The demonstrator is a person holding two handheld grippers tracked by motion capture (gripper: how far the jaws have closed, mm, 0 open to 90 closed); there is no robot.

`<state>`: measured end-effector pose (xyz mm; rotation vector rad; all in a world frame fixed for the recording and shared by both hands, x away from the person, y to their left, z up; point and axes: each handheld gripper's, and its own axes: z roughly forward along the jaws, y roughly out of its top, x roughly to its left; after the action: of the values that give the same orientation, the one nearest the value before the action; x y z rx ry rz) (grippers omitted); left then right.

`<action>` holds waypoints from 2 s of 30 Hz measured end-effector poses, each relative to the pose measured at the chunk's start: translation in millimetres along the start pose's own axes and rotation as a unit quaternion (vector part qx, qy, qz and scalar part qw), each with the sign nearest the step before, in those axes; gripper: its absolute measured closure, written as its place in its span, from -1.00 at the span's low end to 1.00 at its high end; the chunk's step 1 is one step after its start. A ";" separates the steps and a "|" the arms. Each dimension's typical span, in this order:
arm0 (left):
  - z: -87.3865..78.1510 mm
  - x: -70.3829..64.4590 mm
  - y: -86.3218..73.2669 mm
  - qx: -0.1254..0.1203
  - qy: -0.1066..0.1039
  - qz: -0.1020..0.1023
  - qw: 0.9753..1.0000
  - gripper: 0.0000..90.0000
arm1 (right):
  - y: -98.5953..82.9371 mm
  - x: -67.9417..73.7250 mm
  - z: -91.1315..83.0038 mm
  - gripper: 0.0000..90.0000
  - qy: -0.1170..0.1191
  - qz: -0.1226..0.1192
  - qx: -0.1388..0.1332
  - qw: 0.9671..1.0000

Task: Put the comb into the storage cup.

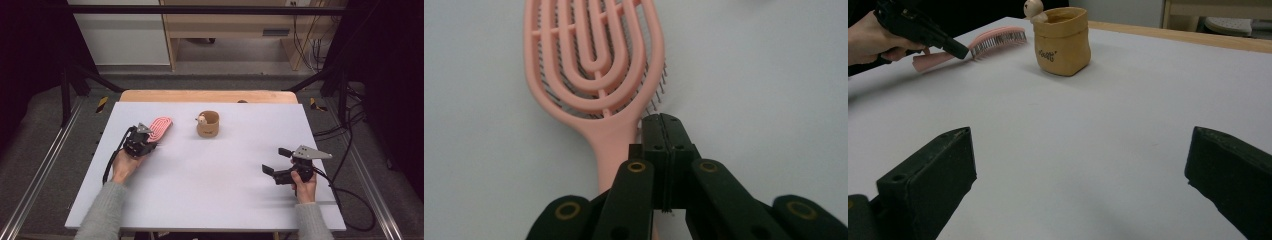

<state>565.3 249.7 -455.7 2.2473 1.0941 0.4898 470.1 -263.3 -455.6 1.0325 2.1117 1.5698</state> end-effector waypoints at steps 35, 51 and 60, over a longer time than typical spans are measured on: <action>-50.5 1.5 -2.8 -0.075 0.027 -0.080 0.994 -0.56 | 0.2 0.4 -0.2 -0.99 0.000 0.000 0.000 1.000; -55.9 2.5 8.0 -0.062 0.028 -0.075 0.995 -0.98 | 0.1 0.2 0.0 -0.99 0.000 0.000 0.000 1.000; -52.1 10.4 16.0 -0.044 0.025 -0.075 0.996 -0.98 | 0.1 0.1 -0.1 -0.99 0.000 0.000 0.000 1.000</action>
<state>552.1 268.0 -405.0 2.0678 1.2324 0.5244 470.1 -263.3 -455.4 1.0322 2.1122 1.5691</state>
